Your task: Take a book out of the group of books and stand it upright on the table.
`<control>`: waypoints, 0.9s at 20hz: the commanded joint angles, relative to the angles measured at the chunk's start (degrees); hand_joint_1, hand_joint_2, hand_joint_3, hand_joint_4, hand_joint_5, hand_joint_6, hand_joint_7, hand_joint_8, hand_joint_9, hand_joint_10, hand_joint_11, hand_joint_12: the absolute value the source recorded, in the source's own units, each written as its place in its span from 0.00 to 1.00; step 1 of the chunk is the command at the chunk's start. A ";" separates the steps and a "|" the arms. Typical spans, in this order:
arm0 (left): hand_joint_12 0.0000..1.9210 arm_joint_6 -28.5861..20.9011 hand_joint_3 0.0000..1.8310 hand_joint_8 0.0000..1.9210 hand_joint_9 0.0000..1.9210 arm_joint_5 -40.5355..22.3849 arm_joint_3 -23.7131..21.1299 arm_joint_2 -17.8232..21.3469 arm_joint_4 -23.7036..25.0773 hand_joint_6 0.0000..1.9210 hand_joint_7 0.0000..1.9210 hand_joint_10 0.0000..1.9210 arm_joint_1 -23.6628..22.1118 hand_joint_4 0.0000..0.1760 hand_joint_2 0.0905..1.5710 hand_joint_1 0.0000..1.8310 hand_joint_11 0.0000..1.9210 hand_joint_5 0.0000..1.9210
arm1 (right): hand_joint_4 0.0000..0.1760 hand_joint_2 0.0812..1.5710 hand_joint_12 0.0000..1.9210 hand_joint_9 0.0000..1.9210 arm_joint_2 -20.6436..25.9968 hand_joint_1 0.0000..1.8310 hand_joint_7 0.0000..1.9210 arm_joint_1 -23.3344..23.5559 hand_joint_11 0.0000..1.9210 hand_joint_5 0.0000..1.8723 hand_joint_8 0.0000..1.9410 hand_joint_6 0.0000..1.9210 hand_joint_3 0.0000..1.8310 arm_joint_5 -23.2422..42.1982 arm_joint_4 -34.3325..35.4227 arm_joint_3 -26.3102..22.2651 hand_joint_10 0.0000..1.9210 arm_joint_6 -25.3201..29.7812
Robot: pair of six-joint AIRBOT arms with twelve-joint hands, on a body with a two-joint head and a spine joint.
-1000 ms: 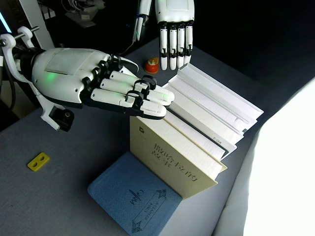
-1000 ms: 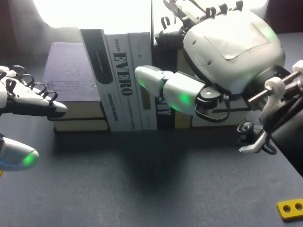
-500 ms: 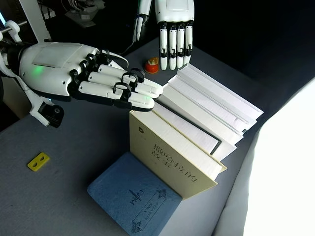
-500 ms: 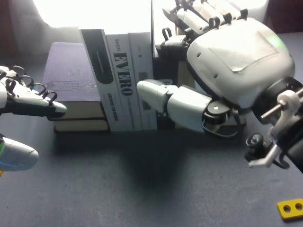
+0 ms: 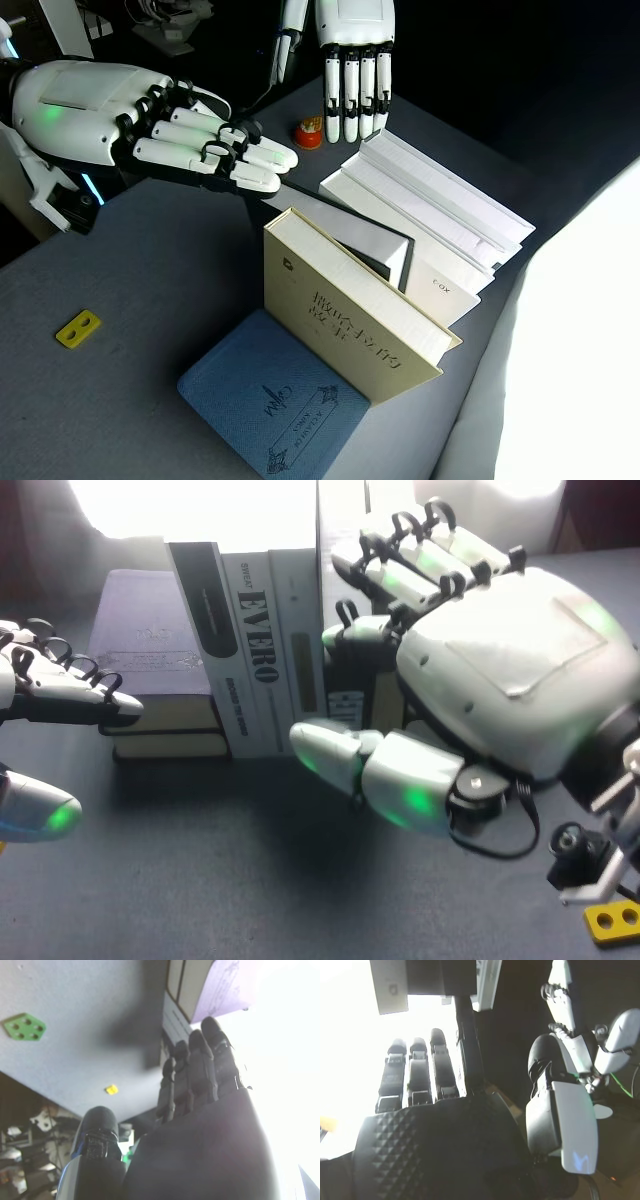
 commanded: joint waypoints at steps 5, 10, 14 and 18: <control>0.32 -0.07 0.00 0.00 0.09 4.61 0.14 0.01 0.51 0.00 0.10 0.00 -0.45 0.14 0.82 0.00 0.00 0.06 | 0.00 0.77 0.01 0.01 1.19 0.00 0.08 -0.57 0.01 0.40 0.00 0.01 0.00 1.34 -1.54 -2.26 0.00 -2.03; 0.30 -0.07 0.00 0.00 0.07 4.61 0.08 0.02 0.51 0.00 0.08 0.00 -0.41 0.16 0.83 0.00 0.00 0.05 | 0.00 0.77 0.04 0.00 1.68 0.00 0.08 -1.33 0.00 0.40 0.00 0.00 0.00 -2.29 1.75 -3.46 0.00 -4.65; 0.35 -0.07 0.00 0.01 0.10 4.61 0.06 0.02 0.51 0.00 0.11 0.01 -0.40 0.19 0.83 0.00 0.00 0.07 | 0.00 0.77 0.00 0.00 1.92 0.00 0.09 -2.33 0.00 0.40 0.01 0.00 0.00 -2.70 1.75 -4.55 0.00 -7.35; 0.27 -0.07 0.00 0.00 0.09 4.61 0.05 0.02 0.51 0.00 0.11 0.00 -0.40 0.13 0.84 0.00 0.00 0.06 | 0.00 0.77 0.01 0.02 2.15 0.00 0.10 -3.96 0.02 0.39 0.01 0.00 0.00 -3.35 1.75 -5.18 0.01 -9.29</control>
